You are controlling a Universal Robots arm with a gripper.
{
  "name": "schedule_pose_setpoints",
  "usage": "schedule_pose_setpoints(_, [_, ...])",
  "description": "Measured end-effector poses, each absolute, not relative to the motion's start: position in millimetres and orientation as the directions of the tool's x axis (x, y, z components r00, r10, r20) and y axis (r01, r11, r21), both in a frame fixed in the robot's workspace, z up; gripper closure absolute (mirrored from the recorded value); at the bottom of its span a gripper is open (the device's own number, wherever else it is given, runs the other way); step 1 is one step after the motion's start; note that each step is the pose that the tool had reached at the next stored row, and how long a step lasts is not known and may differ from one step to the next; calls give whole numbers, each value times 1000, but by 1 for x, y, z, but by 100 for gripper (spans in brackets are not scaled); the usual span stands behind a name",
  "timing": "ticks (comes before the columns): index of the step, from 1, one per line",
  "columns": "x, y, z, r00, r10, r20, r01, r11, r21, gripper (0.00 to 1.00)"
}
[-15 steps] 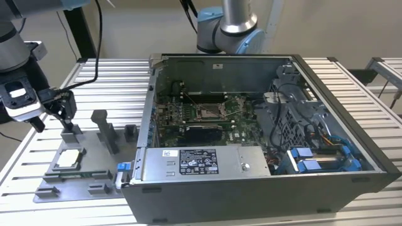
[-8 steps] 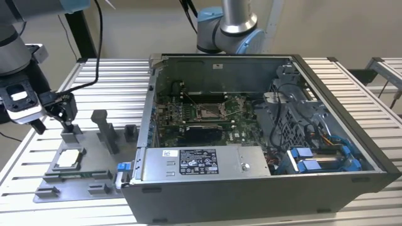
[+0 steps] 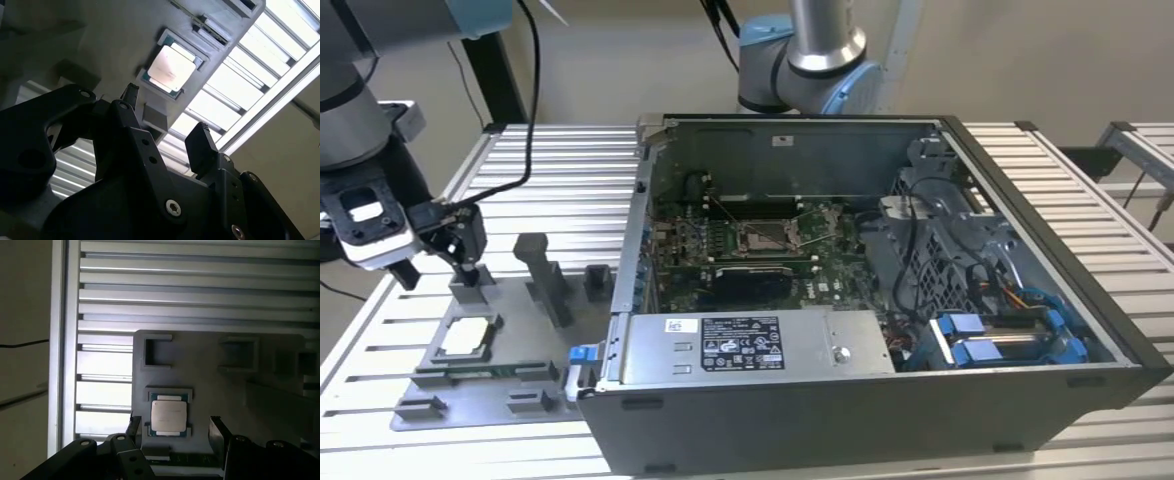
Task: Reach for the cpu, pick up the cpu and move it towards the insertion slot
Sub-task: 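Pick up the cpu and move it towards the insertion slot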
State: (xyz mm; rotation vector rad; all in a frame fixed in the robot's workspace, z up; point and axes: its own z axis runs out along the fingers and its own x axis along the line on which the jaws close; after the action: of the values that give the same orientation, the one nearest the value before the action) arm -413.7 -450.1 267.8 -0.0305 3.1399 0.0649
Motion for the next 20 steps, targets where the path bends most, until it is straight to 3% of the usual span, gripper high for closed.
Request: schedule_pose_setpoints(20, [-414, -450, 257, -1000, -19, 8, -19, 999, 39, 0])
